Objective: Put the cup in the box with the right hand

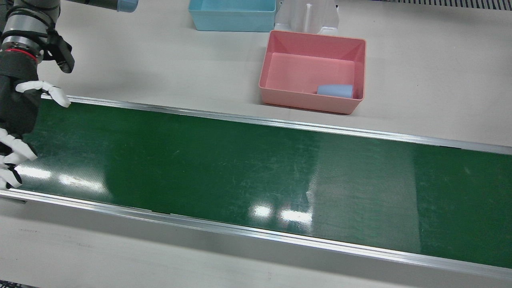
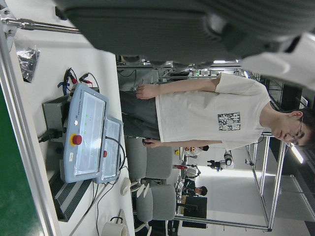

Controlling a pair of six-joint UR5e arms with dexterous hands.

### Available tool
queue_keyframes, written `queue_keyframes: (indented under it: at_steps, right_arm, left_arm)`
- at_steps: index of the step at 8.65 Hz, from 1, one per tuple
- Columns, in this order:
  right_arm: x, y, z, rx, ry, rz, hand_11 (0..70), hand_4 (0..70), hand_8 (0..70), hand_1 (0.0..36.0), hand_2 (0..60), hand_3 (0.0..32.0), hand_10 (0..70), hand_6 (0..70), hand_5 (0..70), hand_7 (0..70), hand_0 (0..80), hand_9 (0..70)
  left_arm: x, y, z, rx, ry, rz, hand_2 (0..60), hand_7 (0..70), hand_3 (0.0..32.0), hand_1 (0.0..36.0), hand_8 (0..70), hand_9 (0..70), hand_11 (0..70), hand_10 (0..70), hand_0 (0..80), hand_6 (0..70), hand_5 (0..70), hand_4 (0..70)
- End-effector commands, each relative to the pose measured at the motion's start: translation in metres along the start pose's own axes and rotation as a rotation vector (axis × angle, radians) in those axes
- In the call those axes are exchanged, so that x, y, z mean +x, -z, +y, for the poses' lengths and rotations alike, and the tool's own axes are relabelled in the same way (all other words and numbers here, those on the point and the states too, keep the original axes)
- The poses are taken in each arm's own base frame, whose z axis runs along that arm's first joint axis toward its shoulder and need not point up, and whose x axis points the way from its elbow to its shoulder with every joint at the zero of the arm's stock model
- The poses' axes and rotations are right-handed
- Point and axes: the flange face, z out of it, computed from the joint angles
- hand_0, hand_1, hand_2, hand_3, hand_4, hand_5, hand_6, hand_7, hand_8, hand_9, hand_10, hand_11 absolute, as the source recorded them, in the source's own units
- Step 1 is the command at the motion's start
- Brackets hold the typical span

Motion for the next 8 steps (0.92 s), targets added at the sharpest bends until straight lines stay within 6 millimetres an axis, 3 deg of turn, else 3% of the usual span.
queue_keyframes:
  at_steps: [1,3,4,6,8]
  right_arm:
    - [-0.11,0.041,-0.091,0.119,0.012,-0.153,5.4,27.6,10.2,8.3,5.0,0.0,3.0,13.5,4.4,61.1,48.0,23.4]
    - [-0.154,0.082,-0.145,0.231,0.046,-0.164,4.6,35.9,10.8,7.8,7.9,0.0,2.6,14.8,3.7,69.1,47.5,25.6]
    - [-0.167,0.093,-0.17,0.277,0.049,-0.163,4.9,34.1,10.7,6.3,4.9,0.0,2.9,14.6,3.5,67.8,47.0,25.2]
    - [-0.179,0.102,-0.211,0.264,0.045,-0.169,8.0,34.9,11.4,4.9,6.0,0.0,5.1,15.4,3.3,70.0,45.9,27.1]
    - [-0.193,0.107,-0.218,0.248,0.047,-0.173,7.6,34.1,11.9,4.2,2.8,0.0,4.8,15.6,3.3,70.0,46.1,27.7]
  left_arm:
    - [0.0,0.0,0.001,-0.001,0.0,-0.002,0.0,0.0,0.0,0.0,0.0,0.0,0.0,0.0,0.0,0.0,0.0,0.0]
    - [0.0,0.001,0.0,0.0,0.0,0.0,0.0,0.0,0.0,0.0,0.0,0.0,0.0,0.0,0.0,0.0,0.0,0.0]
    - [0.0,0.001,0.0,-0.001,0.0,-0.002,0.0,0.0,0.0,0.0,0.0,0.0,0.0,0.0,0.0,0.0,0.0,0.0]
    - [0.0,0.001,0.0,-0.001,0.0,0.0,0.0,0.0,0.0,0.0,0.0,0.0,0.0,0.0,0.0,0.0,0.0,0.0]
    - [0.0,0.0,0.001,-0.001,0.0,0.0,0.0,0.0,0.0,0.0,0.0,0.0,0.0,0.0,0.0,0.0,0.0,0.0]
